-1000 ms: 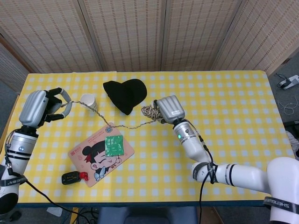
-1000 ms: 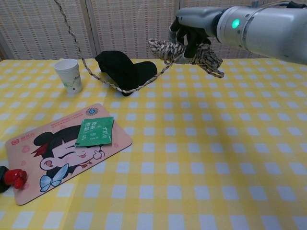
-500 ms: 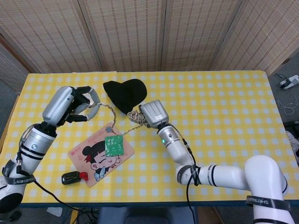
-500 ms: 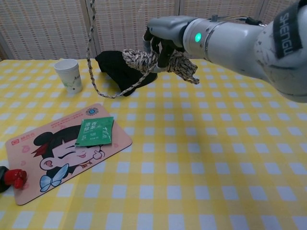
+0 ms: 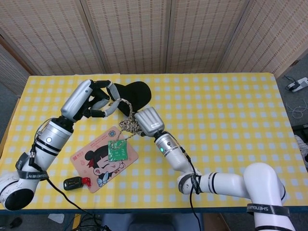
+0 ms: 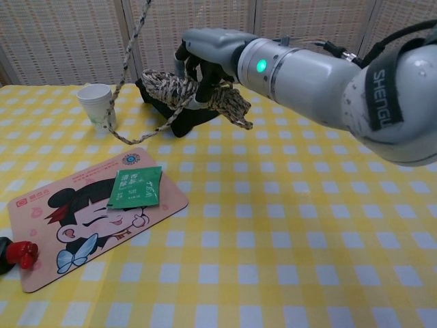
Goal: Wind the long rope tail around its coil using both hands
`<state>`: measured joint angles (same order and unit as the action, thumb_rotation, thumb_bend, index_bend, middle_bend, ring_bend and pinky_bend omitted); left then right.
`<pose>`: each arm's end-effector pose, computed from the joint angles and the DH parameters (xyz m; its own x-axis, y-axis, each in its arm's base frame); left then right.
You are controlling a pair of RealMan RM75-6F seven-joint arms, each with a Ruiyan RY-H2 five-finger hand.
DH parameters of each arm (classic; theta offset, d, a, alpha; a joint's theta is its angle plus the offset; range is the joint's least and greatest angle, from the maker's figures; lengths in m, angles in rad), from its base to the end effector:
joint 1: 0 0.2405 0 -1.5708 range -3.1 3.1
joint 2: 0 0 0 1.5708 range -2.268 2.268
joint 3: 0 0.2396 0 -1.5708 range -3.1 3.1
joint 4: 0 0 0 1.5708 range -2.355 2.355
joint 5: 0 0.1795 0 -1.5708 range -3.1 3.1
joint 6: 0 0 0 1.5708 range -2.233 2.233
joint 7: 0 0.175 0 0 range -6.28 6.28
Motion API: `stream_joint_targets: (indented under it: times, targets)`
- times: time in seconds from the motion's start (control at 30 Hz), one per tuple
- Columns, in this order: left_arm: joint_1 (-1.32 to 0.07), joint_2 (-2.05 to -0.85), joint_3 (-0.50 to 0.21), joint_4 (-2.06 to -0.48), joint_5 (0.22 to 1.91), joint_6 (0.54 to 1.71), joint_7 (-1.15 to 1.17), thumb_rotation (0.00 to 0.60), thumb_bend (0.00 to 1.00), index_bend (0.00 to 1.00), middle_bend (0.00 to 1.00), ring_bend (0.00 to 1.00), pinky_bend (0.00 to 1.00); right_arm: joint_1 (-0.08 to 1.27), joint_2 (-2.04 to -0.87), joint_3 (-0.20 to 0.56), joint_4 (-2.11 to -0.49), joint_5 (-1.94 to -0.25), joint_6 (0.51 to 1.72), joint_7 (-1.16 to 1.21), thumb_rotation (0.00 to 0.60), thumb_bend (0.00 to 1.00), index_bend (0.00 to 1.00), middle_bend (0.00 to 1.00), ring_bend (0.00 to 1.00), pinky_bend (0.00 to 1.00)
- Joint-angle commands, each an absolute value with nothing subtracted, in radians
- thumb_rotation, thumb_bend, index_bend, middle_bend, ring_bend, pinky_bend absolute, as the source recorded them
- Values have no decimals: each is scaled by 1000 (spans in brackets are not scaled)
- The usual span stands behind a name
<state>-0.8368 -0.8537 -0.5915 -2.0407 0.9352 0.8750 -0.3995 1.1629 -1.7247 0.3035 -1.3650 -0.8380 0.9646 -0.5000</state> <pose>0.0174 0.3612 0.2180 -0.2658 0.3227 0.9084 0.8171 -0.4246 0.3900 0.0228 -0.3955 -0.0270 0.4269 -0.1491 0.8919 -0.8032 -0.5157 0.2982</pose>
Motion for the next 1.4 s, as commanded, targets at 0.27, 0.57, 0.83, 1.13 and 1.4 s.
stream_joint_targets:
  times: [0.27,0.57,0.83,1.13,1.4]
  targets:
    - [-898,-880,-639,-1972,830,791,-508,600,447,747,1000,1000,1000,1092,-1813,283,-1228,-1114,1006,-183,600,1000,800,603,574,764]
    - [-979,-915,-633,-1933,729,747,-486,600,447,744,1000,1000,1000,1101,-1878,313,-1158,-1159,994,-113,600,1000,801,604,574,764]
    - [-1071,-957,-587,-1917,655,729,-385,600,446,736,1000,1000,1000,1126,-1901,355,-1141,-1163,971,-117,600,1000,801,603,574,764]
    - [-1148,-997,-560,-1909,566,746,-309,600,447,732,1000,1000,1000,1138,-1929,367,-1130,-1206,980,-84,600,1000,802,604,574,764]
    - [-1199,-1037,-532,-1825,468,765,-258,600,447,723,1000,1000,1000,1104,-1897,298,-1163,-1326,1008,16,600,1000,807,607,574,764]
